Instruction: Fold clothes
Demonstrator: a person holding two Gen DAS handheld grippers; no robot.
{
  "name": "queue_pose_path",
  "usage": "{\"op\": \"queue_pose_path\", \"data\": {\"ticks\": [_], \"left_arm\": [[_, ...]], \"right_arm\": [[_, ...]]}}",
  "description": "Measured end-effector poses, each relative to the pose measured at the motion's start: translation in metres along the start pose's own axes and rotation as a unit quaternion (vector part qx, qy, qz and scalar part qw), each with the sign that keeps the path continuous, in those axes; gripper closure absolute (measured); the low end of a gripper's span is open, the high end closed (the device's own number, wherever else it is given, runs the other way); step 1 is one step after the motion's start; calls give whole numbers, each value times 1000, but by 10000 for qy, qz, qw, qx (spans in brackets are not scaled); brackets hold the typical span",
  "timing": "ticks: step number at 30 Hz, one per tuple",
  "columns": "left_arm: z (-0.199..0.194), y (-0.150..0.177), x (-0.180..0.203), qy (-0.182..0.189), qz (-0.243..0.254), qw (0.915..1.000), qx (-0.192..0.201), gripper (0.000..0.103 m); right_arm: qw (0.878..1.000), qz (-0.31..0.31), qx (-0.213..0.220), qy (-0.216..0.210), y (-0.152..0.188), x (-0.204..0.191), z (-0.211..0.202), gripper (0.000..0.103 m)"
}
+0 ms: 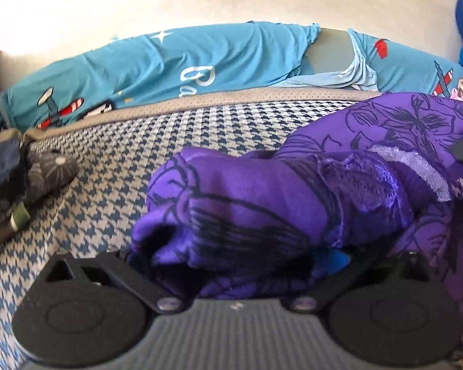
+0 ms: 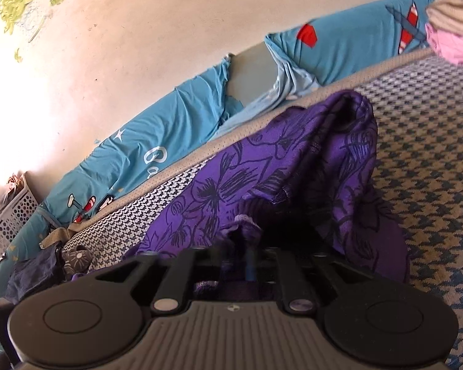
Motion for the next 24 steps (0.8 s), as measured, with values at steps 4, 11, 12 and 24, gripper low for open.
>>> {"op": "queue_pose_path", "data": {"ticks": [4,11,12,24], "left_arm": [[5,-2,5,-53,266,9996,-7,0],[16,-7,10,-162,520,9985,-105,0],[17,-10,10,-173,518,9985,-86,1],[18,-58,10,-646,620,9955,322,35]], "right_arm": [[9984,521,-207,-73,-6,11,11,52],[9996,-15,-249,146,-11,1,31,79],[9996,-155,-236,87,-12,-3,32,84],[9973,-348,343,-544,-56,-27,28,94]]}}
Point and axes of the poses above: each gripper's, at about its wrist camera, not at the fingertips, and z roughly the way its jaws point, x to its right, y to its underside, the point moved 8 cm from there along z, roughly the way its jaws point, and after that the axes turned 11 degrees about y, right-handed, at the moved point
